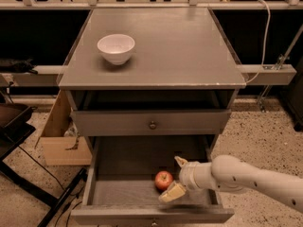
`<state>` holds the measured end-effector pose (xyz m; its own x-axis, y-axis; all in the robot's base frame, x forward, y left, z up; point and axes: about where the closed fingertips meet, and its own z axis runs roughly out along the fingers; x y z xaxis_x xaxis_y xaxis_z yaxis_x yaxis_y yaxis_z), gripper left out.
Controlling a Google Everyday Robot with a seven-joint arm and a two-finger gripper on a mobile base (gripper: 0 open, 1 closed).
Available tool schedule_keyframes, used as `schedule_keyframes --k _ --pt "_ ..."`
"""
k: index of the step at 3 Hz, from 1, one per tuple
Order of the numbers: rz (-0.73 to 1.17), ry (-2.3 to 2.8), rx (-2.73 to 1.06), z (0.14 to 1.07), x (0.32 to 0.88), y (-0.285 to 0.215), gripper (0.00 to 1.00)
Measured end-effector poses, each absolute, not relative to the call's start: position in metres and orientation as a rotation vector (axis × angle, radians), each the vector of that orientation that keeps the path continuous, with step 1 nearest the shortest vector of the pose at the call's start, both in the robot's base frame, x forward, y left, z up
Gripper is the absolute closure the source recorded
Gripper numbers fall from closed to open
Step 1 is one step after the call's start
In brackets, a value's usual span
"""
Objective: Pick apple from middle drawer and place on counter
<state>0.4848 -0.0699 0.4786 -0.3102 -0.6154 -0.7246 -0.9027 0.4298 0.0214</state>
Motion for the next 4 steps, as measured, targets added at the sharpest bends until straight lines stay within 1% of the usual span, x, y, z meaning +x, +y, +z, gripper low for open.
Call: schedule_keyframes --k 2,3,4 --pt "0.603 2.062 -1.228 0.423 0.511 -0.046 0.00" --pt "0.621 2.073 -1.253 0.382 0.519 -0.034 0.03" --pt "0.635 2.081 -1.275 0.357 0.523 -0.029 0.26"
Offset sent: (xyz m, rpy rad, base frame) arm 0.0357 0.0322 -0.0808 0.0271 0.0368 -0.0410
